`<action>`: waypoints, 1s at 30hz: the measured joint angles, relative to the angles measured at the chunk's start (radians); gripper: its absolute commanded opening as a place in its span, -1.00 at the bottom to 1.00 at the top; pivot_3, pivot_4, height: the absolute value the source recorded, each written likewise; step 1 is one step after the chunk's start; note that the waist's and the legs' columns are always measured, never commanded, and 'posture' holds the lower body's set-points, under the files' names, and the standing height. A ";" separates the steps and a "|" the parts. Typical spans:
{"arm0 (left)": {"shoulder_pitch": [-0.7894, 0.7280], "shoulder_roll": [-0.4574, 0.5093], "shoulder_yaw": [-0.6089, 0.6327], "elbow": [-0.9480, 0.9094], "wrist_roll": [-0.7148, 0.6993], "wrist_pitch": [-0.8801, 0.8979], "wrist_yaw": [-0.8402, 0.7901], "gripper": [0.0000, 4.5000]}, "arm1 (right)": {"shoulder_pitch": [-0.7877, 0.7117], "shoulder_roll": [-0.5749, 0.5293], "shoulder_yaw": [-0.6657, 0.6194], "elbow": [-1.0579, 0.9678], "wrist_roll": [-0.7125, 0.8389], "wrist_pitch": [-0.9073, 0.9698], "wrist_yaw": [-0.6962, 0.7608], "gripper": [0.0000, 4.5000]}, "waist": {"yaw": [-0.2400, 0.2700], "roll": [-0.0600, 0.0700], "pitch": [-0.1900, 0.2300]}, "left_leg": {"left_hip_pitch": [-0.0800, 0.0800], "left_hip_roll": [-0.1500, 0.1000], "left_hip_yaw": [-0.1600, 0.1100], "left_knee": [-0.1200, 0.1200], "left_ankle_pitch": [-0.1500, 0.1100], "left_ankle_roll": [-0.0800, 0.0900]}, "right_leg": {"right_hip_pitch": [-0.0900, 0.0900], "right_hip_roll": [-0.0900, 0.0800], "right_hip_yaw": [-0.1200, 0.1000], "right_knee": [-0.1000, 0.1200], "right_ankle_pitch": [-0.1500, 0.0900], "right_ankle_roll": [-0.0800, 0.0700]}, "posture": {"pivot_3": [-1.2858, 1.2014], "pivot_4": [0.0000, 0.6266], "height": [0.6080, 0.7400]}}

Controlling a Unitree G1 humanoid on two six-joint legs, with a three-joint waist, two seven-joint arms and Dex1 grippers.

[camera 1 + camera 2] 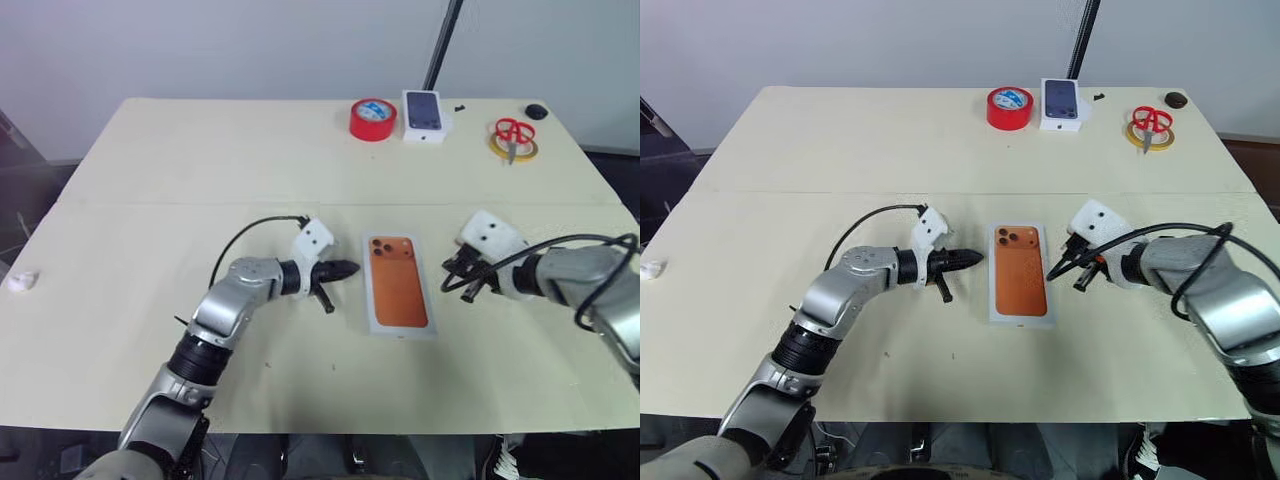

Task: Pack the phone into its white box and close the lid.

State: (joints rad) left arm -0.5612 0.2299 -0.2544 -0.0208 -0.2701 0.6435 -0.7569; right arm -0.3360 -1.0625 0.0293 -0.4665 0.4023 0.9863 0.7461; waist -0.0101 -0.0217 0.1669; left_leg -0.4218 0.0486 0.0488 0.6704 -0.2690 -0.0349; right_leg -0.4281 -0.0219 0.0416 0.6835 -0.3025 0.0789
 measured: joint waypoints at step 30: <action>0.259 0.299 0.483 -0.102 -0.054 -0.046 0.068 -1.00 | 0.054 0.223 -0.108 0.140 0.000 -0.290 -0.045 -0.96 | -0.001 0.001 0.000 | 0.001 0.003 0.000 0.010 -0.004 0.007 | 0.004 0.002 0.000 0.001 0.000 0.000 | 0.03 -0.52 0.77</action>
State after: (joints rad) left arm -0.3019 0.5289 0.2282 -0.1226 -0.3238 0.5979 -0.6890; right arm -0.2817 -0.8391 -0.0789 -0.3268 0.4021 0.6959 0.7015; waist -0.0112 -0.0212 0.1665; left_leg -0.4212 0.0518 0.0485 0.6804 -0.2732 -0.0280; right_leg -0.4237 -0.0203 0.0417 0.6849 -0.3026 0.0789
